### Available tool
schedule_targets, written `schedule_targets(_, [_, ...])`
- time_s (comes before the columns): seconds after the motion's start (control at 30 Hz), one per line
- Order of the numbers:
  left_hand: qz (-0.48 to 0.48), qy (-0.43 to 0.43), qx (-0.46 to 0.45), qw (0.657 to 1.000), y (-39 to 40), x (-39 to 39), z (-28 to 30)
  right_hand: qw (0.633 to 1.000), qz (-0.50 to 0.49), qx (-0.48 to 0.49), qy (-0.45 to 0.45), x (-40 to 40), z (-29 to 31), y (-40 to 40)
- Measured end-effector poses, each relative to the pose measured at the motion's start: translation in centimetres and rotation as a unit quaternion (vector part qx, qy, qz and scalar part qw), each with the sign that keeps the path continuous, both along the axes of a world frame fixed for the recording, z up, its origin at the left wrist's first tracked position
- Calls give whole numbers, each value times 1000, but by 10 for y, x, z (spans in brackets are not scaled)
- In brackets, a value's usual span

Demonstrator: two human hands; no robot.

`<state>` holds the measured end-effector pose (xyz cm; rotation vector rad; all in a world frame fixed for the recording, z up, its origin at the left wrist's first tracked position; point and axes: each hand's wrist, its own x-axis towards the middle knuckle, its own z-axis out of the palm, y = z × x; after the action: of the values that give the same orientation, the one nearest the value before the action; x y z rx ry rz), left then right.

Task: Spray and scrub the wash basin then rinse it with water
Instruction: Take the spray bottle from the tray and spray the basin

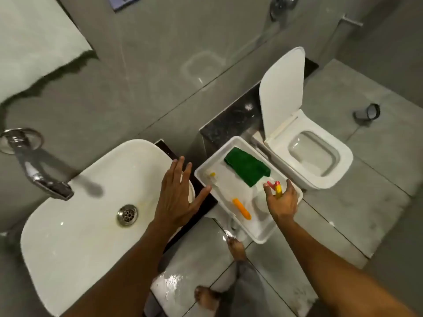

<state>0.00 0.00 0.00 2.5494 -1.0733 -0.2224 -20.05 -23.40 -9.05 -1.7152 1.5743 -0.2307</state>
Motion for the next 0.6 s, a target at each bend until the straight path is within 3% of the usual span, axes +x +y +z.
schedule_targets(0.2, [-16, 3, 53, 998, -11, -2, -11, 985, -116, 96, -80, 5, -19, 0])
schedule_targets(0.37, [6, -12, 31, 999, -14, -6, -19, 952, -205, 108, -201, 0, -31, 6])
schedule_targets(0.6, [32, -40, 23, 998, -15, -9, -25, 933, -243, 82, -252, 8, -48, 11])
